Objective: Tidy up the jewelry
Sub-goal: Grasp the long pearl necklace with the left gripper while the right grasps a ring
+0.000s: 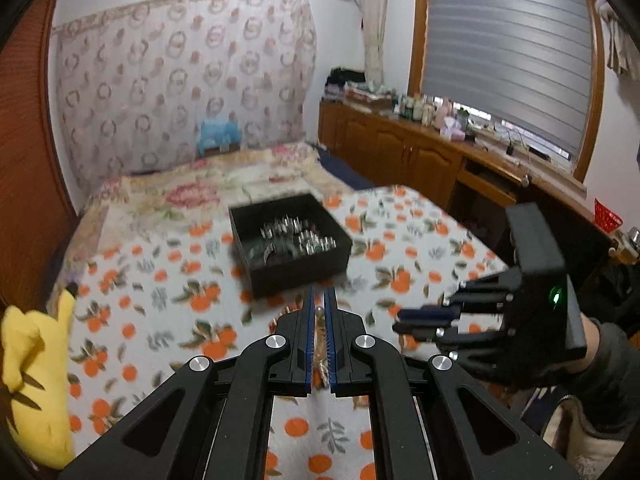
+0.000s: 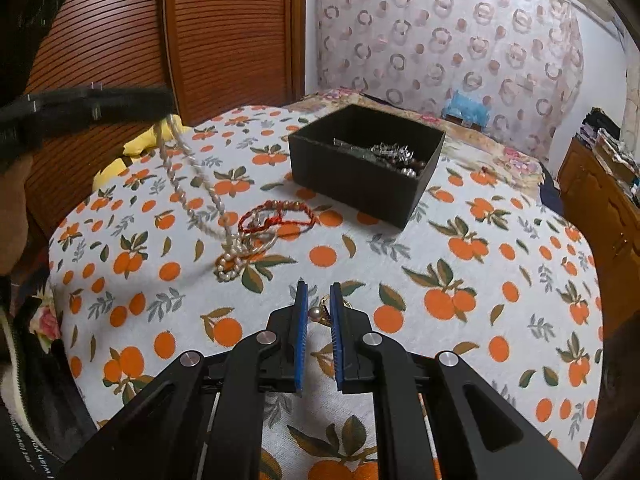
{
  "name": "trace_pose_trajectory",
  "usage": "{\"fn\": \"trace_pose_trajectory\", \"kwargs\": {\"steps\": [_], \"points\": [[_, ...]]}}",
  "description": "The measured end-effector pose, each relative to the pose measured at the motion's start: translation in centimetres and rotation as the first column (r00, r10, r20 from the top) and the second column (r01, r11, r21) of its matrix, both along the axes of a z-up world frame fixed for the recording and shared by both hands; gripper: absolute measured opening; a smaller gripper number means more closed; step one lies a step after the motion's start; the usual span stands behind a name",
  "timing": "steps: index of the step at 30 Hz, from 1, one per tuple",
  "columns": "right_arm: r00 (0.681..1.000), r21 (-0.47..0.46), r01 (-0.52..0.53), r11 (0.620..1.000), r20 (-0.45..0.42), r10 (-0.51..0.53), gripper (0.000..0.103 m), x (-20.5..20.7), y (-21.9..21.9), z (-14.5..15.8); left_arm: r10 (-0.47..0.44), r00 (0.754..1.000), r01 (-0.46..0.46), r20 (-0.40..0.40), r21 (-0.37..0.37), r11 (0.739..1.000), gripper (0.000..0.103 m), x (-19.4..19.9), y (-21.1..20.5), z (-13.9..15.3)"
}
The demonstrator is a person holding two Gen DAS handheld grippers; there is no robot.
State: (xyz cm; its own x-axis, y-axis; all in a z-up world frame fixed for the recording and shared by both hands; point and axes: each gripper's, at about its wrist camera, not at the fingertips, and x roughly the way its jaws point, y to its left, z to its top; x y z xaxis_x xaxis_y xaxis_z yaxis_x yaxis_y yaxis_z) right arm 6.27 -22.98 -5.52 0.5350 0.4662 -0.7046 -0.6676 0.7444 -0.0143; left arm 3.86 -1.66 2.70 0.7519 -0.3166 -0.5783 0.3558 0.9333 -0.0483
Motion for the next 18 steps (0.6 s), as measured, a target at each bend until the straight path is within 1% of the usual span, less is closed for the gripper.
{"fn": "trace_pose_trajectory", "kwargs": {"steps": [4, 7, 13, 18], "points": [[1.0, 0.008, 0.001, 1.0, 0.019, -0.002, 0.012, 0.1, -0.2, 1.0, -0.002, 0.999, 0.003, 0.046, -0.016, 1.0, 0.004, -0.2, 0.3, 2.5], [1.0, 0.012, 0.002, 1.0, 0.031, -0.002, 0.012, 0.2, -0.2, 1.7, 0.003, 0.996, -0.002, 0.088, -0.011, 1.0, 0.004, -0.3, 0.3, 4.3], [0.998, 0.03, 0.003, 1.0, 0.06, -0.005, 0.012, 0.6, -0.1, 3.3, 0.006, 0.989, -0.008, 0.145, 0.007, 1.0, 0.004, 0.1, 0.2, 6.8], [0.996, 0.044, 0.006, 0.999, 0.085, -0.01, 0.012, 1.7, -0.1, 4.7, 0.011, 0.986, -0.013, 0.166, 0.012, 1.0, 0.004, 1.3, 0.1, 8.1]]}}
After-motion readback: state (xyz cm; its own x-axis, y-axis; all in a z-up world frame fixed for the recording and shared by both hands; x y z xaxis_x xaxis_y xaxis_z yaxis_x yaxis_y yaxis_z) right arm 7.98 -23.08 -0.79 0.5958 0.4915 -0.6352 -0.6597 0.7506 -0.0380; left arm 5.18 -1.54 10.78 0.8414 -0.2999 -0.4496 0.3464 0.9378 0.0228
